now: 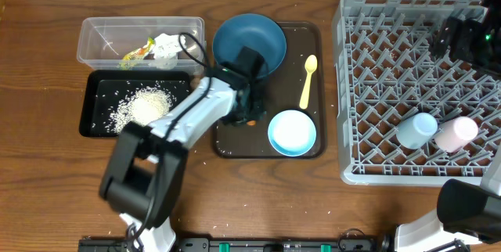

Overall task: Sort waste into correct bins and load items into the dishwasher rack
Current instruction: 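Grasp the orange carrot on the brown tray with the left gripper, then carry the carrot left and lower it onto the black rice tray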

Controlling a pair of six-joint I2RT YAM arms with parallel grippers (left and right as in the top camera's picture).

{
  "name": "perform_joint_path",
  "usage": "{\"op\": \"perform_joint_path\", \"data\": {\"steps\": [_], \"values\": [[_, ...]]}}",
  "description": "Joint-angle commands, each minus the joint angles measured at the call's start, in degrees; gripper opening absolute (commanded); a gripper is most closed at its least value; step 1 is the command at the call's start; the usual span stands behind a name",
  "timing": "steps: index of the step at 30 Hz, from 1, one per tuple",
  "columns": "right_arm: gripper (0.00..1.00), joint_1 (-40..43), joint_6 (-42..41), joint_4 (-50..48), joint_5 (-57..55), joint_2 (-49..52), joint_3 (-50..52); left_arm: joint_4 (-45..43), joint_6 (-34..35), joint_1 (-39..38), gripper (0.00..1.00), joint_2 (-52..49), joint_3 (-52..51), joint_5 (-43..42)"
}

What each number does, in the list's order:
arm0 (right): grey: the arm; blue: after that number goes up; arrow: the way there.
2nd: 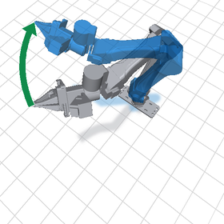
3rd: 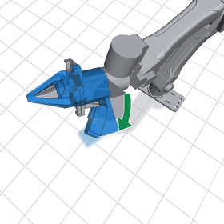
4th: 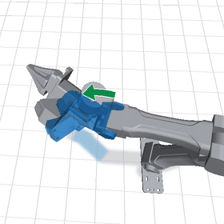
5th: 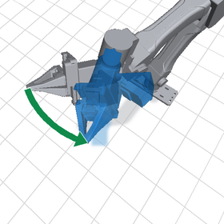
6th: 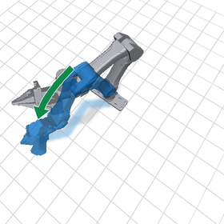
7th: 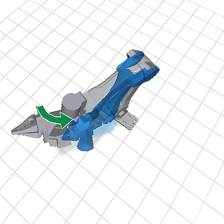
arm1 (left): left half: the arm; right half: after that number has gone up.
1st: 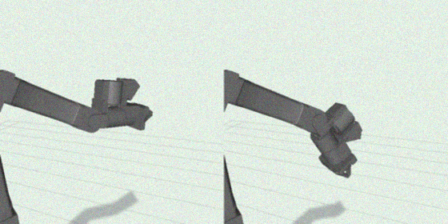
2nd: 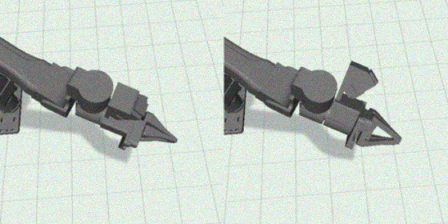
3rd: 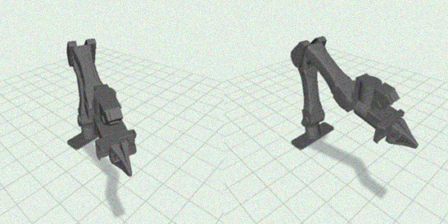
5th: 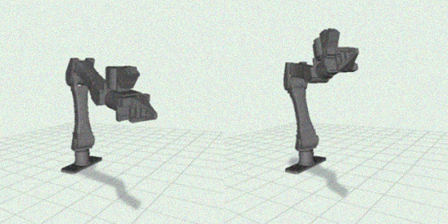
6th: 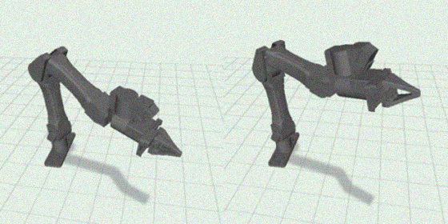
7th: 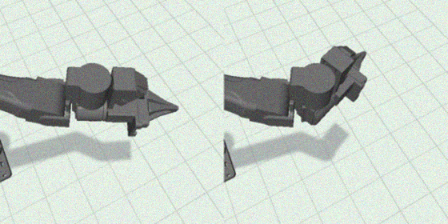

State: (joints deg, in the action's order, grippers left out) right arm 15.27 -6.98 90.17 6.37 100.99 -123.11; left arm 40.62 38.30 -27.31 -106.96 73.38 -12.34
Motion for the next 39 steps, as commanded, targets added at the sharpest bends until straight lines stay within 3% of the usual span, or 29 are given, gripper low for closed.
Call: {"op": "perform_joint_path", "data": {"steps": [1, 11, 20, 26, 29, 33, 39], "values": [[0.99, 0.04, 0.39, 0.09, -0.15, 0.26, 0.24, 2.89, -4.00, 2.93, 0.22, 5.68, -0.35, 0.74], [0.99, 0.04, 0.37, 0.09, -0.15, 0.26, 0.24, 8.83, -3.87, 9.09, 0.21, 11.76, -0.35, 7.15], [0.99, 0.04, 0.37, 0.31, -0.15, 0.26, 0.24, 8.85, 6.56, 20.74, 0.20, 11.74, -0.37, 10.10], [0.99, 0.04, 0.37, 0.11, -0.13, 0.26, 0.24, 7.04, 18.64, 28.74, 0.21, 10.91, -0.92, 16.50], [0.99, 0.04, 0.37, 0.11, -0.15, 0.26, 0.24, 5.38, 21.42, 30.32, 0.22, 9.64, -1.18, 16.46], [0.99, 0.04, 0.37, 0.44, -0.15, 0.26, 0.24, 5.35, 26.01, 30.91, 0.31, 7.30, -1.18, 16.50], [0.99, 0.04, 0.39, 0.46, -0.15, 0.26, 0.24, 5.35, 26.97, 30.99, 0.32, 4.37, -1.18, 16.48]]}}
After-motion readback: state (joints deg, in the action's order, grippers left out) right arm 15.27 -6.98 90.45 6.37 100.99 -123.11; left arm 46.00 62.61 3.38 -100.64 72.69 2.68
